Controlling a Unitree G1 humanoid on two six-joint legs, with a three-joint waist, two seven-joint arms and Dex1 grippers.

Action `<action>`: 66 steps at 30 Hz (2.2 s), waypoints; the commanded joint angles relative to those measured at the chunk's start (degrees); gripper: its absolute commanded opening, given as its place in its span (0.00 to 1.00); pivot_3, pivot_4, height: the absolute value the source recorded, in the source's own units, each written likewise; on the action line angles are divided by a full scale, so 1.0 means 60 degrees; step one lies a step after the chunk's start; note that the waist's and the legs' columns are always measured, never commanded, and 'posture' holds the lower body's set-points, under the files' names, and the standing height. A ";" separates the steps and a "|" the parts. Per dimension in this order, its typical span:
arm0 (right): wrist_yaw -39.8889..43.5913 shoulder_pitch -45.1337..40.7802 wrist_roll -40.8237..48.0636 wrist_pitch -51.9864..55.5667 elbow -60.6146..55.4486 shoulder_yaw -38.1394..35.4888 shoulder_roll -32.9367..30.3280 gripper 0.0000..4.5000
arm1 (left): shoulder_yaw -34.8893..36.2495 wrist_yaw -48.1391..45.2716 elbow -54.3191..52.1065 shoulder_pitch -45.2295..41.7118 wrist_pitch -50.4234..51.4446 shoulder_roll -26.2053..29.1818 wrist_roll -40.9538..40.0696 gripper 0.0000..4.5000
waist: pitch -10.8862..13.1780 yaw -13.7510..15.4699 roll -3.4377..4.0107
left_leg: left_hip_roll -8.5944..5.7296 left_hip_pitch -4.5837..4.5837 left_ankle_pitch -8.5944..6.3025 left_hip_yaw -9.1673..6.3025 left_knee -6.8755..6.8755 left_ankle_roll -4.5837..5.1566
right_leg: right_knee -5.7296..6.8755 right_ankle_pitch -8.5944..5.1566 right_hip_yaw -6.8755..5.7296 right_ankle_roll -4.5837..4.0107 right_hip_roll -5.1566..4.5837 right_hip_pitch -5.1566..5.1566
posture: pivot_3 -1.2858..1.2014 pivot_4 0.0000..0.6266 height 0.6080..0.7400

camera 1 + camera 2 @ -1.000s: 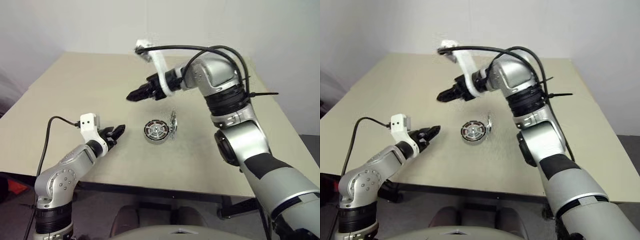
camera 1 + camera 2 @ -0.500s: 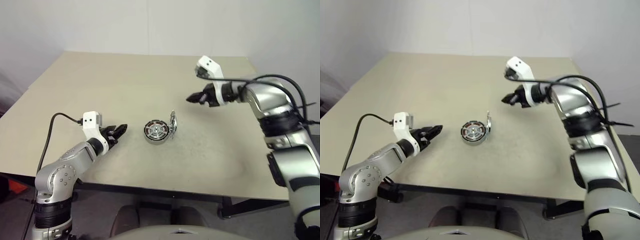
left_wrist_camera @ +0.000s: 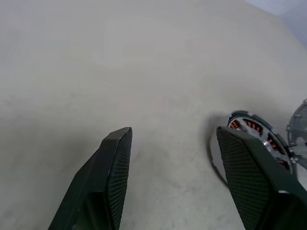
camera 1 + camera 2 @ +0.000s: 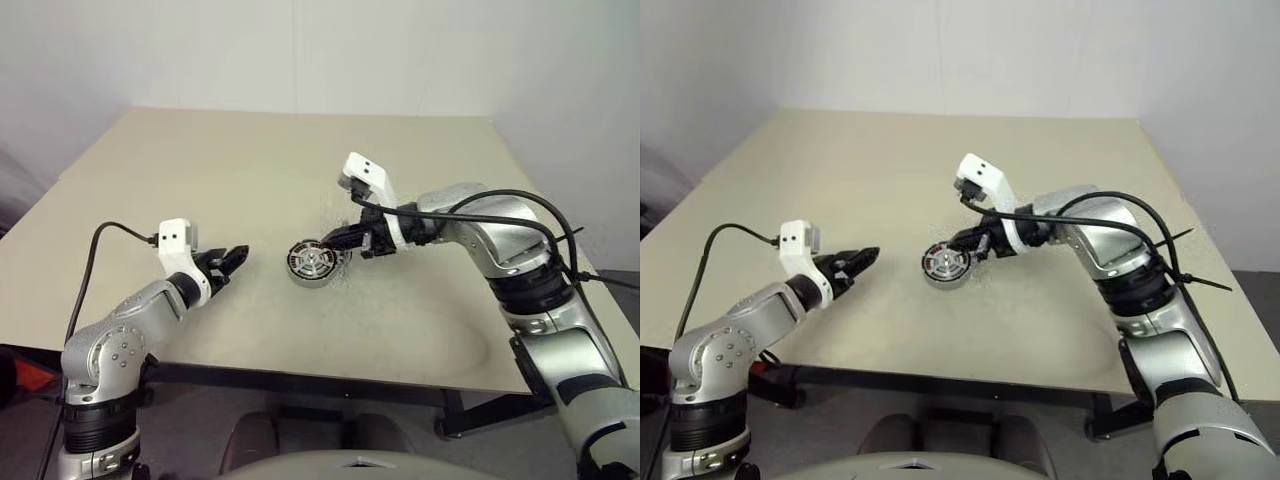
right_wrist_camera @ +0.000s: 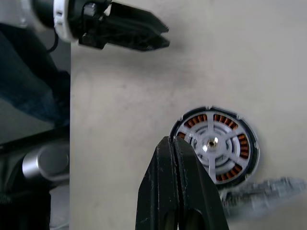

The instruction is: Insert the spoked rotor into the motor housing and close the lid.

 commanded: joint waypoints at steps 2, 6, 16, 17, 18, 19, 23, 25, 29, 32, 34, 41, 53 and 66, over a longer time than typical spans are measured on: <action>-0.0251 -0.0364 -0.0061 -0.0394 0.0294 -0.0055 0.0105 0.00 | 0.0384 0.0175 -0.0647 0.0141 0.0025 0.0025 -0.0238 0.67 | 0.0000 0.0014 0.0000 | 0.0000 -0.0018 0.0010 -0.0001 0.0000 0.0017 | -0.0003 0.0000 -0.0002 -0.0001 0.0000 -0.0014 | 0.52 0.00 1.00; 0.0165 -0.1306 0.0672 -0.0055 0.0272 -0.0765 -0.0088 0.00 | 0.0395 0.0271 -0.0804 0.0335 0.0050 -0.0040 -0.0265 0.67 | 0.0002 0.0035 0.0003 | -0.0002 -0.0034 0.0010 -0.0003 0.0001 0.0017 | -0.0006 0.0000 -0.0003 0.0000 -0.0001 -0.0023 | 0.52 0.00 1.00; -0.0069 -0.1414 -0.0859 -0.2016 0.1930 -0.0279 -0.1099 0.00 | 0.0372 0.0267 -0.0690 0.0237 0.0052 -0.0021 -0.0287 0.67 | -0.0005 0.0180 -0.0015 | -0.0005 -0.0017 -0.0009 -0.0002 0.0005 -0.0015 | -0.0005 0.0000 -0.0002 0.0000 -0.0005 -0.0006 | 0.52 0.00 1.00; -0.0086 -0.1187 -0.1047 -0.2200 0.1985 -0.0131 -0.1191 0.00 | 0.0352 0.0268 -0.0675 0.0210 0.0055 -0.0027 -0.0285 0.67 | -0.0005 0.0184 -0.0016 | -0.0002 -0.0017 -0.0009 -0.0002 0.0004 -0.0014 | -0.0005 0.0000 -0.0003 0.0000 -0.0001 -0.0006 | 0.52 0.00 1.00; -0.0095 -0.1048 -0.1170 -0.2332 0.2010 -0.0045 -0.1241 0.00 | 0.0340 0.0268 -0.0670 0.0196 0.0058 -0.0029 -0.0286 0.67 | -0.0006 0.0185 -0.0017 | 0.0001 -0.0017 -0.0007 -0.0002 0.0002 -0.0012 | -0.0007 0.0000 -0.0003 0.0000 0.0001 -0.0006 | 0.52 0.00 1.00; -0.0128 -0.0904 -0.1320 -0.2550 0.1983 0.0010 -0.1295 0.00 | 0.0334 0.0256 -0.0659 0.0182 0.0064 -0.0019 -0.0291 0.67 | -0.0005 0.0184 -0.0016 | 0.0001 -0.0017 -0.0005 -0.0002 0.0001 -0.0009 | -0.0008 0.0000 -0.0003 0.0000 0.0002 -0.0007 | 0.52 0.00 1.00; 0.0061 -0.0532 -0.1537 -0.2878 0.1794 0.0039 -0.1455 0.00 | 0.0334 0.0212 -0.0637 0.0169 0.0091 0.0034 -0.0293 0.67 | -0.0001 0.0174 -0.0008 | -0.0002 -0.0040 0.0000 0.0005 0.0004 0.0000 | 0.0003 0.0001 -0.0001 0.0000 0.0000 -0.0039 | 0.52 0.00 1.00; 0.0179 -0.0268 -0.1637 -0.3014 0.1616 0.0143 -0.1545 0.00 | 0.0360 0.0180 -0.0602 0.0141 0.0106 0.0083 -0.0295 0.67 | -0.0001 0.0190 -0.0009 | 0.0000 -0.0042 0.0011 0.0003 0.0004 0.0018 | 0.0008 0.0000 -0.0002 -0.0001 0.0002 -0.0043 | 0.52 0.00 1.00; 0.0438 -0.0071 -0.1489 -0.2924 0.1159 0.0090 -0.1536 0.00 | 0.0385 0.0176 -0.0571 0.0088 0.0123 0.0141 -0.0314 0.67 | -0.0002 0.0191 -0.0010 | -0.0002 -0.0039 0.0011 0.0003 0.0005 0.0019 | 0.0004 0.0000 -0.0001 -0.0001 -0.0001 -0.0035 | 0.52 0.00 1.00; 0.0684 0.0063 -0.1530 -0.2994 0.1026 0.0117 -0.1646 0.00 | 0.0410 0.0194 -0.0598 0.0083 0.0138 0.0161 -0.0338 0.67 | -0.0002 0.0187 -0.0010 | -0.0001 -0.0038 0.0012 0.0004 0.0006 0.0020 | 0.0007 0.0000 -0.0001 -0.0001 -0.0001 -0.0037 | 0.52 0.00 1.00; 0.0860 0.0219 -0.1561 -0.3056 0.0926 0.0154 -0.1760 0.00 | 0.0450 0.0198 -0.0625 0.0114 0.0131 0.0175 -0.0346 0.67 | -0.0002 0.0195 -0.0011 | 0.0000 -0.0036 0.0012 0.0003 0.0006 0.0020 | 0.0009 0.0000 -0.0001 -0.0001 0.0000 -0.0036 | 0.52 0.00 1.00; 0.1012 0.0456 -0.1357 -0.2720 0.0324 0.0109 -0.1603 0.00 | 0.0511 0.0207 -0.0637 0.0138 0.0108 0.0208 -0.0342 0.67 | -0.0002 0.0188 -0.0010 | 0.0000 -0.0036 0.0012 0.0003 0.0007 0.0022 | 0.0008 0.0000 -0.0001 -0.0001 0.0000 -0.0036 | 0.52 0.00 1.00; 0.0111 0.0390 -0.1257 -0.2222 0.0640 0.0283 -0.0073 0.00 | 0.0665 0.0245 -0.0588 0.0017 0.0098 0.0315 -0.0337 0.67 | -0.0003 0.0178 -0.0010 | 0.0001 -0.0033 0.0012 0.0003 0.0006 0.0021 | 0.0012 0.0000 -0.0002 -0.0001 0.0000 -0.0037 | 0.52 0.00 1.00; -0.1007 0.0495 -0.1646 -0.2558 0.2535 0.0338 0.1396 0.00 | 0.1078 0.0325 -0.0741 0.0129 0.0154 0.0486 -0.0434 0.67 | -0.0003 0.0174 -0.0010 | 0.0000 -0.0032 0.0012 0.0001 0.0008 0.0016 | 0.0014 0.0000 -0.0002 -0.0001 -0.0001 -0.0032 | 0.52 0.00 1.00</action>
